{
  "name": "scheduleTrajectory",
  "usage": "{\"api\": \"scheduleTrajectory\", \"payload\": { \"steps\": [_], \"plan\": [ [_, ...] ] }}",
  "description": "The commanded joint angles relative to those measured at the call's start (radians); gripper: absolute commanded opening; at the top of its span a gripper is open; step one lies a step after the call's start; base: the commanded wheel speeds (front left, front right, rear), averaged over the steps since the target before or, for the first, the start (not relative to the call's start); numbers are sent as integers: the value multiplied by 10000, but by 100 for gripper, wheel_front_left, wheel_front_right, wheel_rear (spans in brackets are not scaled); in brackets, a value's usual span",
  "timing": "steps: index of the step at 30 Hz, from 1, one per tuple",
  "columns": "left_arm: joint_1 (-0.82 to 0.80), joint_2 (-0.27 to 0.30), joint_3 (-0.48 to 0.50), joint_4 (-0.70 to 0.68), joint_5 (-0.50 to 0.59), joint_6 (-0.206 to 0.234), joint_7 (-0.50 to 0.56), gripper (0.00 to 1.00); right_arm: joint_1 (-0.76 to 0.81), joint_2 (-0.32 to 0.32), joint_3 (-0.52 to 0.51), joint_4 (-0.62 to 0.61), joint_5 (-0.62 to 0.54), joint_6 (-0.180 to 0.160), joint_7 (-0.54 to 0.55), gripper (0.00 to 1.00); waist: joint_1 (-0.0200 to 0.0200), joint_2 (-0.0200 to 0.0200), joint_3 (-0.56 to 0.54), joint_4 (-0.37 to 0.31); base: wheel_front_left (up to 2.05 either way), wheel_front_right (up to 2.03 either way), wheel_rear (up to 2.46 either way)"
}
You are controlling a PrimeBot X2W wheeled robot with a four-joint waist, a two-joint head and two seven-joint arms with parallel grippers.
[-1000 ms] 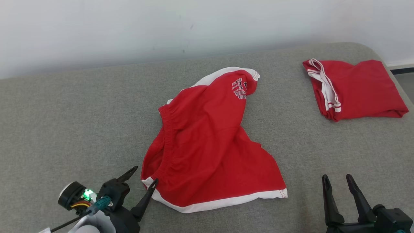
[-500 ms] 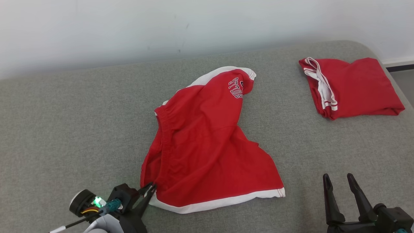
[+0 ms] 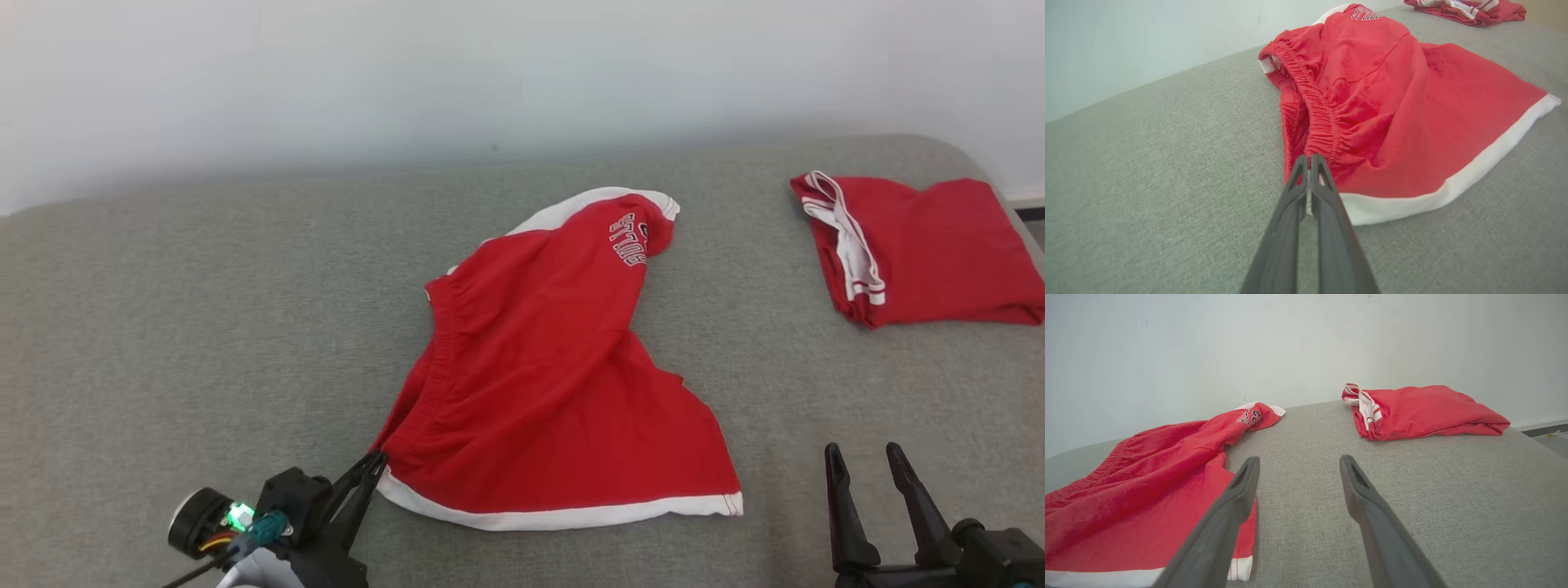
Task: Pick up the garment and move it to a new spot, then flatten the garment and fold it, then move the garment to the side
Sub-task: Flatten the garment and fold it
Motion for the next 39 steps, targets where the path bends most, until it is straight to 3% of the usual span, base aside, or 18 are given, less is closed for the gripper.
{"api": "scheduleTrajectory", "payload": {
  "steps": [1,13,18,25,26,27,39],
  "plan": [
    [246,-1,97,-128,-61,118,-94,0,128,-8,-16,-26,49,-29,-38,100,-1,0,-143,231,0,0,0],
    [2345,-229,1140,-1644,-857,1173,-365,0,218,14,-95,175,63,-29,-37,100,-1,0,-369,886,0,0,0],
    [3232,-625,1618,-1831,-982,1328,-379,0,292,-25,-77,303,55,-29,-25,100,-1,0,-464,905,0,0,0],
    [3724,-937,2071,-1672,-659,1161,-362,0,318,-86,-98,430,89,-29,-25,100,-1,0,-645,920,0,0,0],
    [3742,-959,2175,-1704,-550,1165,-362,32,311,-88,-91,438,89,-29,-25,100,-1,0,-675,926,0,0,0],
    [3752,-998,2304,-1758,-435,1151,-362,100,304,-86,-93,440,94,-29,-25,100,-1,0,-714,936,0,0,0],
    [4250,-1361,4727,-3250,1045,1228,-363,100,272,-35,-117,85,36,-29,-26,100,-1,0,-993,956,0,0,0]
  ]
}}
